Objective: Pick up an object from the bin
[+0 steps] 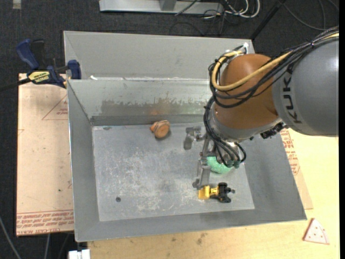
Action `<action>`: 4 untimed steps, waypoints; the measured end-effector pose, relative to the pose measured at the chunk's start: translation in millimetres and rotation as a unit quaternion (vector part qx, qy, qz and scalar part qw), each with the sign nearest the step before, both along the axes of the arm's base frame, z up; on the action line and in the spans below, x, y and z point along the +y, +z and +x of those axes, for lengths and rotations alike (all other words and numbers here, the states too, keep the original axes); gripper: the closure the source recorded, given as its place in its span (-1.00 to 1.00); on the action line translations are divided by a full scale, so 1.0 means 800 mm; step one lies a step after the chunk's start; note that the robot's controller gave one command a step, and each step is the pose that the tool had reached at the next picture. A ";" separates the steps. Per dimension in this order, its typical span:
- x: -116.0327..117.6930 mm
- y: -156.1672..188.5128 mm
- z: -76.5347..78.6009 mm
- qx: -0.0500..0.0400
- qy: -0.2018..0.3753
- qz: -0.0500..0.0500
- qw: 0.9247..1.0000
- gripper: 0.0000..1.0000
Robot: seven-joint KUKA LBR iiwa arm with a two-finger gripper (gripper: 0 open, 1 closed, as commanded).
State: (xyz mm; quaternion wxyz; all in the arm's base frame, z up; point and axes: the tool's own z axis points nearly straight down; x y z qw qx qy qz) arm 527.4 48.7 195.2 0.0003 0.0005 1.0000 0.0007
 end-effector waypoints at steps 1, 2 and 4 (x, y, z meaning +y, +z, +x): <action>0.000 0.000 0.000 0.000 0.000 0.000 1.000 -1.00; 0.005 -0.006 -0.004 -0.001 0.022 -0.001 1.000 -1.00; -0.074 -0.043 -0.009 -0.002 0.018 -0.002 1.000 -1.00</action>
Offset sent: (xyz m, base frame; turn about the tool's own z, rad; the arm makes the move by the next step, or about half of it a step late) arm -0.0156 0.0187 -0.0196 -0.1608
